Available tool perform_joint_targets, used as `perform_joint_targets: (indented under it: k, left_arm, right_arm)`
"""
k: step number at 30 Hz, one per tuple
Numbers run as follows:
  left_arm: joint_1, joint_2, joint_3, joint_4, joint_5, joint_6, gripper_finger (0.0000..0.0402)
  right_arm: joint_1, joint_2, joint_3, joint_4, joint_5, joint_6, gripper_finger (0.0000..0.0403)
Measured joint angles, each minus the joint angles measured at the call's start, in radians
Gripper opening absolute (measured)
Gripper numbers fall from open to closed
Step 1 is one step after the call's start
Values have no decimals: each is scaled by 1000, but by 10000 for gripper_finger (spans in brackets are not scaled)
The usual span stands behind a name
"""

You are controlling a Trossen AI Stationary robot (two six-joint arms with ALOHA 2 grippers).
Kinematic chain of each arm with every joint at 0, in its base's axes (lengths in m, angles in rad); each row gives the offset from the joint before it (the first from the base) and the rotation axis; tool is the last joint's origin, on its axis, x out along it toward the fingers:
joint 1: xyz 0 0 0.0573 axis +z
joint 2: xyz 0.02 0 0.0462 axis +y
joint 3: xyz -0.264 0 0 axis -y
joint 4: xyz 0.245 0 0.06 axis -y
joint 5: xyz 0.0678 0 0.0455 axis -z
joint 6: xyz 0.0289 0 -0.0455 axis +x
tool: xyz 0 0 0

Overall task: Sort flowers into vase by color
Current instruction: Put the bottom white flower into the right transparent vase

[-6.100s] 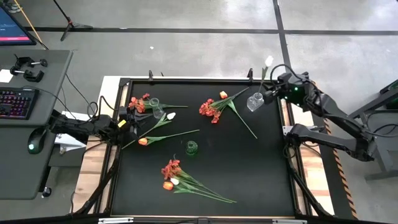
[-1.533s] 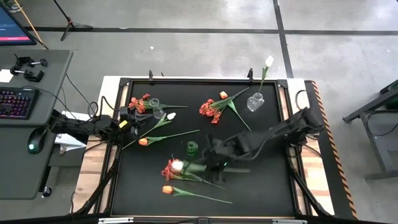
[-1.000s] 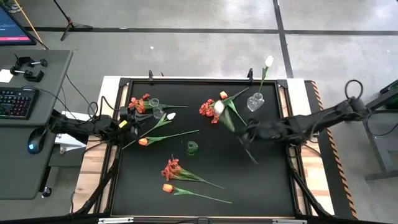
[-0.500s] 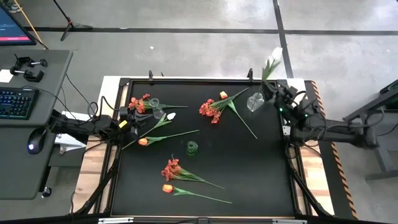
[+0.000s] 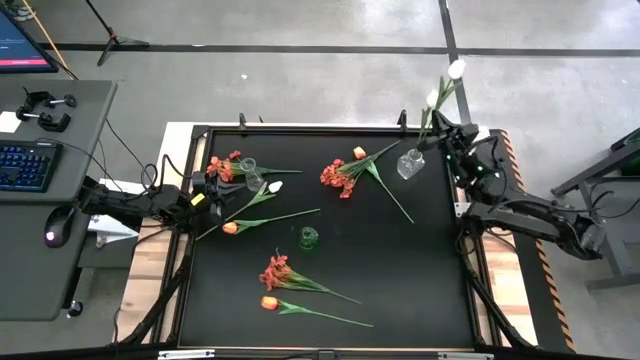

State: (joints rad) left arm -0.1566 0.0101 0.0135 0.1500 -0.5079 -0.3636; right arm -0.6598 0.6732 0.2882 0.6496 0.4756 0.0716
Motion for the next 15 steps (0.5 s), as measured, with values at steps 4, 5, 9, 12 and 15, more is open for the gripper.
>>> perform_joint_targets:
  k: [4, 5, 9, 12, 15]
  left_arm:
    - [0, 0, 0, 0, 0, 0, 0]
    - [0, 0, 0, 0, 0, 0, 0]
    - [0, 0, 0, 0, 0, 0, 0]
    - [0, 0, 0, 0, 0, 0, 0]
    - [0, 0, 0, 0, 0, 0, 0]
  right_arm:
    - [-23, 79, 0, 58, -31, -2, 0]
    - [-24, 97, 0, 67, -31, -3, 0]
    - [-20, 141, 0, 73, -35, -41, 0]
    - [-5, 143, 0, 65, -37, -53, 0]
    - [14, 128, 0, 48, -39, -55, 0]
